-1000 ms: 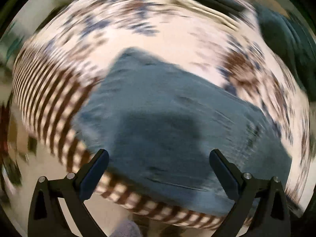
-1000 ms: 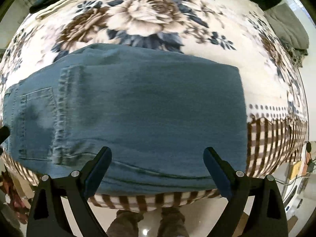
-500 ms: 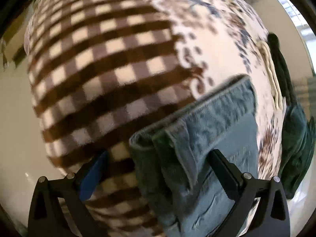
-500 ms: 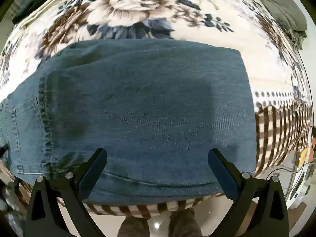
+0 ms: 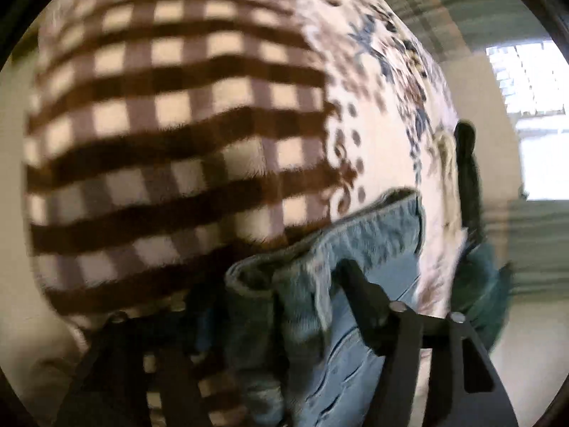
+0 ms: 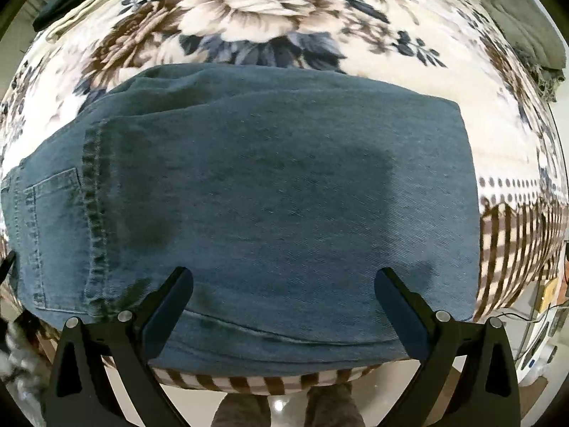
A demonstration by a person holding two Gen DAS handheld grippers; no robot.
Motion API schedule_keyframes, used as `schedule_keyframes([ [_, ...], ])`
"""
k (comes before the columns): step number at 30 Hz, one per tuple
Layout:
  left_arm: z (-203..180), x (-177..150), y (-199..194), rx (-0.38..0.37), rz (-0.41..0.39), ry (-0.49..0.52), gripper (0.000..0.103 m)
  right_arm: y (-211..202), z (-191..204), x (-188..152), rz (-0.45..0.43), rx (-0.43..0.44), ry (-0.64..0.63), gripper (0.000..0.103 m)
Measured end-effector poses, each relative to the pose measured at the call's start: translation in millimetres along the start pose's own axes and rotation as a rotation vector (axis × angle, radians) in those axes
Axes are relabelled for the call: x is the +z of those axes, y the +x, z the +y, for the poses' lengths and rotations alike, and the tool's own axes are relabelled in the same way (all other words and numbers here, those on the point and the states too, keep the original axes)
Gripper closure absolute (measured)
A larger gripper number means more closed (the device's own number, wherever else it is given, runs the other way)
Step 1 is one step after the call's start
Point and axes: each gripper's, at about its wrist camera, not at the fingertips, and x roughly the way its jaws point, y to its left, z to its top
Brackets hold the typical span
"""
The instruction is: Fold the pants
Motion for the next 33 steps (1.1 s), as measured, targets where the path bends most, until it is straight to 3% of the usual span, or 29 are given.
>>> schedule_keyframes([
  [2,0,4,1,-0.014,0.012,-0.014,0.039,-1,4,2,0.001,0.013,0.001,0.0],
  [3,-2,4,0,-0.018,0.013,-0.009,0.044,-1,3,3,0.002,0.017,0.002,0.0],
  [6,-8,3,-10,-0.003,-0.018,0.013,0.074,-1,-2,3,0.01,0.021,0.014,0.0],
  [8,-11,-3,-24,-0.015,-0.041,0.019,0.076,-1,-5,3,0.016,0.033,0.026,0.0],
  [11,-7,-7,-32,-0.049,-0.03,0.035,0.07,-3,-9,3,0.024,0.045,0.035,0.0],
  [13,10,-6,-29,-0.118,0.009,-0.024,0.067,-5,-9,3,0.027,0.047,0.03,0.0],
  [14,17,-5,-28,-0.141,0.019,-0.058,0.058,-6,-9,4,0.028,0.048,0.027,0.0],
  [17,29,-7,-31,-0.171,0.013,-0.104,0.051,-10,-12,6,0.023,0.047,0.016,0.0],
  [26,19,-17,-29,-0.161,0.0,-0.019,0.031,-2,-42,13,0.029,0.076,0.06,0.0],
  [33,-9,-15,4,0.008,0.021,0.081,0.03,11,-58,9,0.044,0.098,0.064,0.0],
])
